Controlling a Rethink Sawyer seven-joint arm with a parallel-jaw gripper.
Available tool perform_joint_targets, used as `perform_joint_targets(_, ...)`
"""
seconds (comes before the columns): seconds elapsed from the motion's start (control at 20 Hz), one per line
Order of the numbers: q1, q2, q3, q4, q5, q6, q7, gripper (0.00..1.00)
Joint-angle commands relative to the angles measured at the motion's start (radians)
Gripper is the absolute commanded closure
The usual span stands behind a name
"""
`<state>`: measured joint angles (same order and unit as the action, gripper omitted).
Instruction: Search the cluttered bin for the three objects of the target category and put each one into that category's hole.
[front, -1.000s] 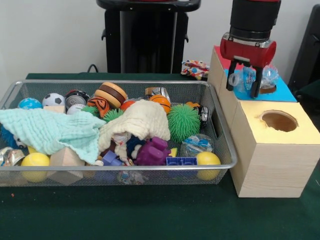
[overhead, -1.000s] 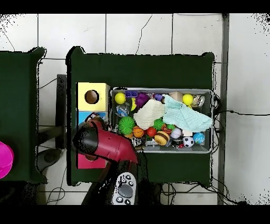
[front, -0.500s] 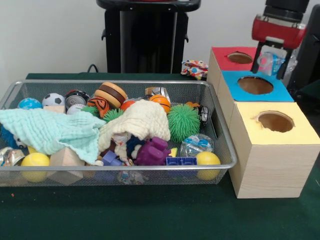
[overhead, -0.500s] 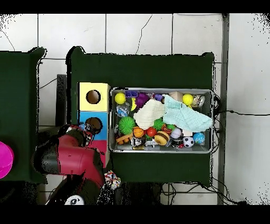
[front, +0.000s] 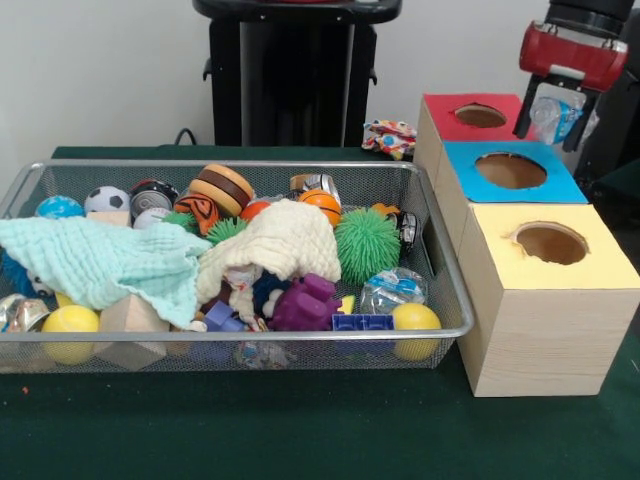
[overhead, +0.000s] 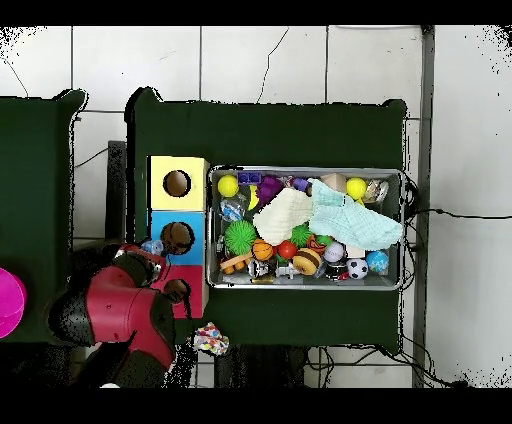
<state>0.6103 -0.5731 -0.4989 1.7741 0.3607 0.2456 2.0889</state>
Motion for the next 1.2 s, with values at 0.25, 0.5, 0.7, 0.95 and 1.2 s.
perform_joint_targets(0.25,-0.044,0.039,-0.061,-0.049,-0.045,0.091,0.120,0.00)
perform_joint_targets(0.5,0.017,0.084,-0.136,-0.054,-0.040,0.066,0.155,0.00)
perform_joint_targets(0.7,0.106,0.161,-0.224,-0.048,-0.012,0.037,0.215,0.00)
perform_joint_targets(0.95,0.131,0.204,-0.236,-0.051,0.020,0.029,0.234,0.00)
perform_joint_targets(1.2,0.140,0.231,-0.252,-0.068,0.042,0.041,0.241,0.00)
